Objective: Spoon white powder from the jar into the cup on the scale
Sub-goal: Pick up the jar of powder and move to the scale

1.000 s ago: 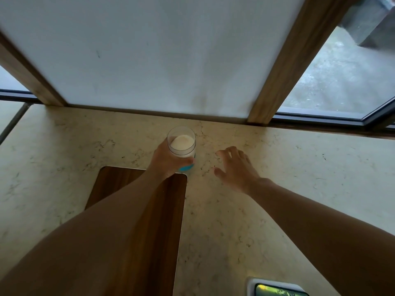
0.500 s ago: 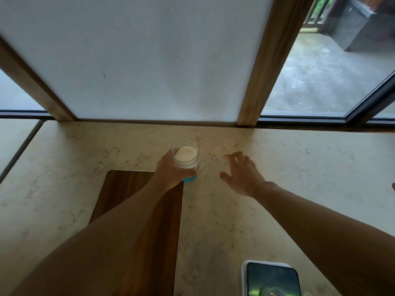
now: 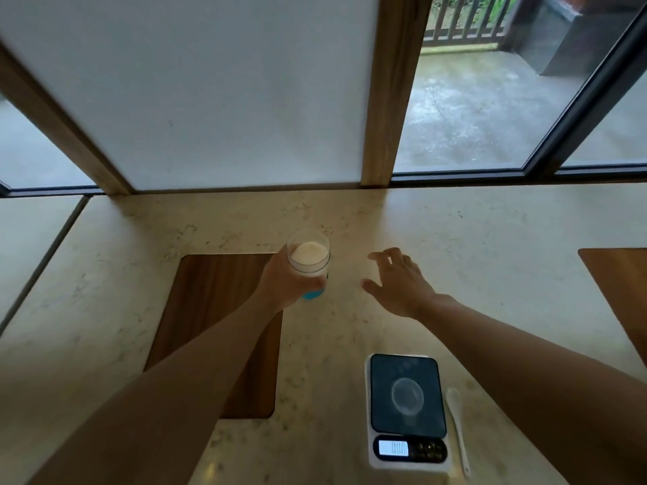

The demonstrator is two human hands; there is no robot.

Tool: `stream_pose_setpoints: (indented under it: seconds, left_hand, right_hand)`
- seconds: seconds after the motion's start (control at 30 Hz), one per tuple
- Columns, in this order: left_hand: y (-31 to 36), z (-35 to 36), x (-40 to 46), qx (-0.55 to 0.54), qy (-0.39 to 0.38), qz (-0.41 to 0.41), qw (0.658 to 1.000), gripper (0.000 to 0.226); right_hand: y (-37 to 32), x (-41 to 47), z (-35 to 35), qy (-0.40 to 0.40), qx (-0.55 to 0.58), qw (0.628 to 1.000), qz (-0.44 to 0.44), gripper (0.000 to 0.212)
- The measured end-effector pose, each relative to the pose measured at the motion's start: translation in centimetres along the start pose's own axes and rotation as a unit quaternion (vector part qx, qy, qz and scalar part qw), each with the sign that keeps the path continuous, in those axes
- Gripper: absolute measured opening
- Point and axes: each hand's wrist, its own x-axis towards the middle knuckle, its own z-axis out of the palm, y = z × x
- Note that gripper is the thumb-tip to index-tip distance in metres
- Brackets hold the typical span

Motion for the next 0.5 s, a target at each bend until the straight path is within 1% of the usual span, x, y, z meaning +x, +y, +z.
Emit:
stream_pose_setpoints:
  seconds: [0.07,0.3,0.5]
  left_hand:
    - [0.6,0.9,-1.7,0.002,0.005,-0.008,1.000,0.055]
    - [1.8,4.0,-6.6,0.021,-0.012,-0.032,0.999,0.057]
    - [2.5,6.3,-10.0,0.024,0.001,-0.052,0.998,0.058]
  right_hand:
    - [0.4,-1.6,-0.1,-0.001,0.002,1.000,0.002,0.067]
    - [3.4,-6.8,0.6,-0.009,0.022,1.000,0.010,0.065]
    - [6.5,-10.6,2.0,-0.030,0.052,0.997,0.038,0.064]
